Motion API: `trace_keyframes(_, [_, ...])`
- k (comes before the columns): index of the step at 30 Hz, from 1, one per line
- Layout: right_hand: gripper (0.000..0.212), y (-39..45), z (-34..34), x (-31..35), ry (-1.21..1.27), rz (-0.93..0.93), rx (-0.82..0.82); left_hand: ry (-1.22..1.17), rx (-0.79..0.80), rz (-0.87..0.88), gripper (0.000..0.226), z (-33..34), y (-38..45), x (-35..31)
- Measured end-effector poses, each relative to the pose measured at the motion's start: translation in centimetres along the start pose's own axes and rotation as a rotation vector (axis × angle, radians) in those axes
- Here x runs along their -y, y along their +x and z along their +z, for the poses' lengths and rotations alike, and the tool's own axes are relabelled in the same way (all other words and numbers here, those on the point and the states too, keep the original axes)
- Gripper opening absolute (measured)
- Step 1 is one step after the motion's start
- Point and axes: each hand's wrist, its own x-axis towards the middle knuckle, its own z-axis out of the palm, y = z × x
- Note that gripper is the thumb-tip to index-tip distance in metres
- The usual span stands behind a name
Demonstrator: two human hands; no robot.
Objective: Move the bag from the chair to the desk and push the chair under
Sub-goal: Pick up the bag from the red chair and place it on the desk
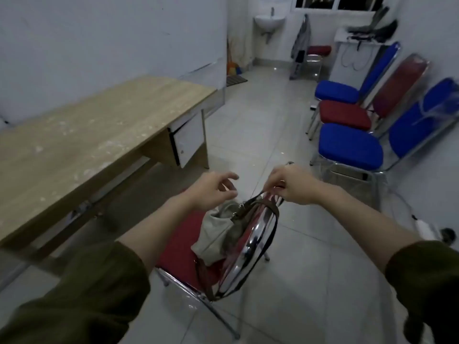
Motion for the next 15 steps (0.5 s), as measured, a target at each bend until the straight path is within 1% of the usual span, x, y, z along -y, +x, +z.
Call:
trace_keyframes(2, [0.016, -0.8, 0.5, -0.6, 0.003, 0.018, 0.007, -0.068, 0.051, -0.051, 0.046, 1.7, 0.6, -0.9])
trace_keyframes(4, [0.014, -1.5, 1.4, -1.0, 0.056, 0.052, -0.025, -0.159, 0.093, -0.151, 0.058, 4.0, 1.1, -1.7])
trace_keyframes(5, [0.014, -1.7, 1.8, -1.3, 0.101, 0.072, -0.056, -0.247, 0.097, -0.22, 0.066, 5.1, 1.7, -1.9])
trace_keyframes(7, [0.016, -1.8, 2.4, -1.4, 0.155, 0.109, -0.112, -0.457, 0.03, -0.391, 0.076, 6.9, 2.9, -2.0])
trace_keyframes(8, [0.019, -1.9, 2.6, -1.3, 0.158, 0.119, -0.143, -0.537, -0.029, -0.483, 0.073, 7.4, 3.2, -2.2])
trace_keyframes(9, [0.024, -2.0, 2.9, -1.4, 0.18, 0.139, -0.168, -0.62, -0.07, -0.564, 0.065, 7.6, 3.4, -2.4])
trace_keyframes(10, [0.029, -2.1, 3.1, -1.4, 0.204, 0.164, -0.191, -0.714, -0.101, -0.62, 0.05, 7.7, 3.5, -2.7])
trace_keyframes(12, [0.037, -2.2, 3.7, -1.3, 0.263, 0.208, -0.23, -0.902, -0.117, -0.674, 0.016, 7.7, 3.7, -2.7])
trace_keyframes(13, [0.04, -2.3, 3.9, -1.3, 0.288, 0.228, -0.25, -0.964, -0.112, -0.681, 0.007, 7.5, 3.7, -2.6])
trace_keyframes(15, [0.046, -2.2, 4.4, -1.0, 0.328, 0.265, -0.284, -1.03, -0.113, -0.672, 0.006, 7.5, 3.5, -2.1])
